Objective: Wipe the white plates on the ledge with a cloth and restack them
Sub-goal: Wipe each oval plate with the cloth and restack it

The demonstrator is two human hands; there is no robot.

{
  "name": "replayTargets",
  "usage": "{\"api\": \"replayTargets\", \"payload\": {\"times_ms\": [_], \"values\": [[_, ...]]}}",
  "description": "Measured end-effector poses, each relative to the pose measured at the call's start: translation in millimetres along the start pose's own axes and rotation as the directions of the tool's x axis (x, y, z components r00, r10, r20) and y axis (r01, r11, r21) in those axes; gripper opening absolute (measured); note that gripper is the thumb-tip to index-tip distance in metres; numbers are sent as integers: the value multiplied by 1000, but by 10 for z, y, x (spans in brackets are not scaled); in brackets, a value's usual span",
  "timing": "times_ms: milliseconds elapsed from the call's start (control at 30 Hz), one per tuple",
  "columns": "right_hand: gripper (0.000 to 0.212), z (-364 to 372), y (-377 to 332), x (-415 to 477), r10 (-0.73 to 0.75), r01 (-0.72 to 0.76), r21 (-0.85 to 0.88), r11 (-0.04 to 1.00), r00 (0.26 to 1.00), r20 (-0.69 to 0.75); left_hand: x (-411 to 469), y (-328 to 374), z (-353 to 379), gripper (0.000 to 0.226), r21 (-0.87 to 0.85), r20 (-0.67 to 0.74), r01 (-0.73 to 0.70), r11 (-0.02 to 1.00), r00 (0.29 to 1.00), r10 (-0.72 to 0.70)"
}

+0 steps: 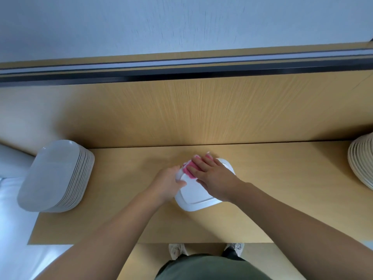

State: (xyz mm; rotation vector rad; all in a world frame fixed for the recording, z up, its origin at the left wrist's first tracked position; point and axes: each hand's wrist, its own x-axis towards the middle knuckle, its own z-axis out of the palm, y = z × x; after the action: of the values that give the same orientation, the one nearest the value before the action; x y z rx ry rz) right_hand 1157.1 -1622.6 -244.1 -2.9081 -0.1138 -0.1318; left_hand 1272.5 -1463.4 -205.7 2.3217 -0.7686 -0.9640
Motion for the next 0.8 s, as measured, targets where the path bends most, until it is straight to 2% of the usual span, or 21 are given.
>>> {"api": "replayTargets", "payload": {"times_ms": [100,167,267,400,500,667,800], "values": [[36,73,-70,77,15,-15,5,1000,1000,-8,22,-14,2,38,-42,14,20,999,1000,-20],[39,117,-40,93,9,-9,32,999,1000,5,31,-39,7,42,-51,11,38,998,999,-38],[41,148,73,73,-3,2,109,994,1000,8,27,-63,15,39,-90,-12,52,995,999,-53],[41,102,183,53,18,-17,114,993,1000,-5,45,-46,30,29,-109,-21,76,991,997,-79],[47,67,248,-10,99,-108,102,989,991,94,54,-40,32,29,-115,-22,94,989,995,-97],[75,65,376,-159,261,-295,108,950,933,247,69,-39,34,24,-131,-14,126,983,992,-128],[68,144,437,-294,357,-404,172,898,900,250,79,-37,35,23,-174,11,148,974,989,-148]]}}
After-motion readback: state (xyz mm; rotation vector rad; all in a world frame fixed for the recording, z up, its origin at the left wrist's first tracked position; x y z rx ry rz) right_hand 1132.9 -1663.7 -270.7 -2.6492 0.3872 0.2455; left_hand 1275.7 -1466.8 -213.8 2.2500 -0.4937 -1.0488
